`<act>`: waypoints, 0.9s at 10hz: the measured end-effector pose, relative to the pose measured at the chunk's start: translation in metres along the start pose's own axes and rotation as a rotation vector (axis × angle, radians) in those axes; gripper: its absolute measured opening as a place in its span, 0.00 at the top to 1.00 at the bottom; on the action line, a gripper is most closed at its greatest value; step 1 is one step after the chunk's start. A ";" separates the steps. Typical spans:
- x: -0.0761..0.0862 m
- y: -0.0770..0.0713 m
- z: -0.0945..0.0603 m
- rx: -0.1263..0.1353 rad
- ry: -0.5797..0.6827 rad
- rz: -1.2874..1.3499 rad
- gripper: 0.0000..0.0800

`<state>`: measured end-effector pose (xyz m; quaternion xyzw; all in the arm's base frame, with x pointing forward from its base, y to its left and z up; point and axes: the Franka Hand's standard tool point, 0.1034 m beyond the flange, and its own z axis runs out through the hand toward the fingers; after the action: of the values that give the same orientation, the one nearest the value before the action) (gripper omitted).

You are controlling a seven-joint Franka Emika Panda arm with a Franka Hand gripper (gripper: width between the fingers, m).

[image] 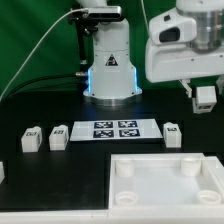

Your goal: Assemble one leg

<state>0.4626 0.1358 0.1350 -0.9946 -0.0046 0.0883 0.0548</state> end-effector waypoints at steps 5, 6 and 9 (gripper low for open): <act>0.082 0.024 -0.049 0.031 0.498 -0.008 0.64; 0.082 0.025 -0.050 0.027 0.608 -0.013 0.64; 0.081 0.026 -0.046 0.025 0.775 -0.021 0.64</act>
Offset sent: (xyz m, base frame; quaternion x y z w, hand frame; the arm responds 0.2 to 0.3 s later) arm 0.0686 0.0091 0.0141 0.0588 0.2658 0.0126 0.9621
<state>0.5504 0.1066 0.1628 -0.9533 0.0073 -0.2946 0.0655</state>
